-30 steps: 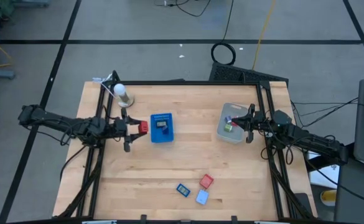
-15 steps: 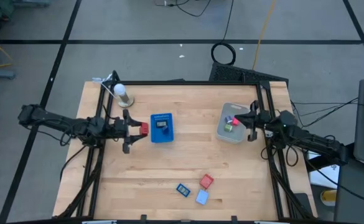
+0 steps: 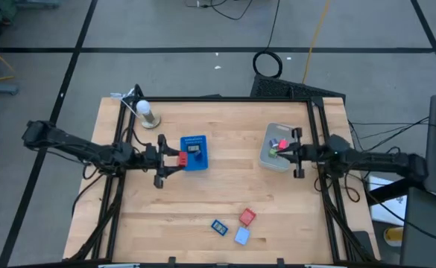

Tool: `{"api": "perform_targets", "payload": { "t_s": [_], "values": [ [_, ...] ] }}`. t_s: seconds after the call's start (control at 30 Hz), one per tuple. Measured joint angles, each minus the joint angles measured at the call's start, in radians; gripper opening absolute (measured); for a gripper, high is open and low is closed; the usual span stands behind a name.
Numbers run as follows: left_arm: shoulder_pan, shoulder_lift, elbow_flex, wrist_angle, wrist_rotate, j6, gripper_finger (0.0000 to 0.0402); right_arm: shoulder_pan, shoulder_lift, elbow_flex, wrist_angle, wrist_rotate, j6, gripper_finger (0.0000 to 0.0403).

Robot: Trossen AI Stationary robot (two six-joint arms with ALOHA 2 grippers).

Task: Pick & Place Office items
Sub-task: Put the top red charger adapter into the white bin

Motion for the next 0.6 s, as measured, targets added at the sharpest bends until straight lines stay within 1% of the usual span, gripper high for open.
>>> {"api": "perform_targets", "payload": {
  "t_s": [0.1,0.23,0.5,0.6],
  "values": [
    [0.000,0.032,0.000,0.049,0.001,-0.021,0.0208,0.069,0.098,0.033,0.043,0.056,-0.074,0.0032],
    [0.000,0.062,0.004,0.085,0.001,-0.035,0.0208,0.147,0.218,0.047,0.165,0.190,-0.152,0.0073],
    [0.001,0.131,0.005,0.208,0.057,-0.055,0.0208,0.277,0.409,0.048,0.398,0.364,-0.353,0.0178],
    [0.006,0.148,0.009,0.238,0.058,-0.060,0.0208,0.320,0.466,0.066,0.431,0.434,-0.409,0.0217]
  ]
}}
